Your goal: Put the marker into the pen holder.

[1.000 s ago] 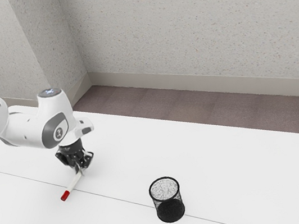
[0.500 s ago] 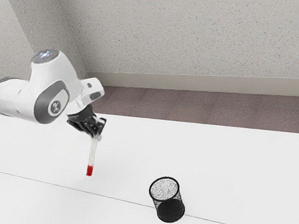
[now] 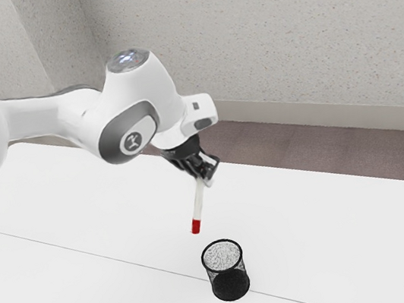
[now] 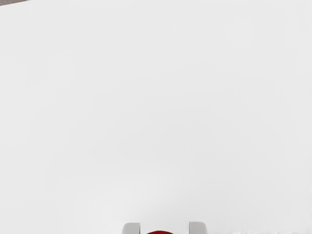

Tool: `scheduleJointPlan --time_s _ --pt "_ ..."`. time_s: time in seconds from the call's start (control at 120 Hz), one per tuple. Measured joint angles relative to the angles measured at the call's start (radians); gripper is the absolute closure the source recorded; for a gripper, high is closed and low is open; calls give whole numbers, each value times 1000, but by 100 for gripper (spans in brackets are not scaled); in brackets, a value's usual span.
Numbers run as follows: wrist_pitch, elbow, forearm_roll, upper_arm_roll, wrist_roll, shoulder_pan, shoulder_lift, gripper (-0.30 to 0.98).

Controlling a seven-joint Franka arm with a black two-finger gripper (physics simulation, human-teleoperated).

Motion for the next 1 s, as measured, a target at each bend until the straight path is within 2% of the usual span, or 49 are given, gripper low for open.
scheduleJointPlan --time_s 0.2,0.375,0.708,0.875,1.0 --pt "-2 41 -13 -3 -3 18 45 68" --pt "-3 53 -34 -4 -1 -47 50 67" --pt "-4 29 -57 -28 -1 -50 101 64" --pt "-6 24 -61 -39 -3 -48 104 33" --pt "-102 56 -62 -33 3 -27 34 18"
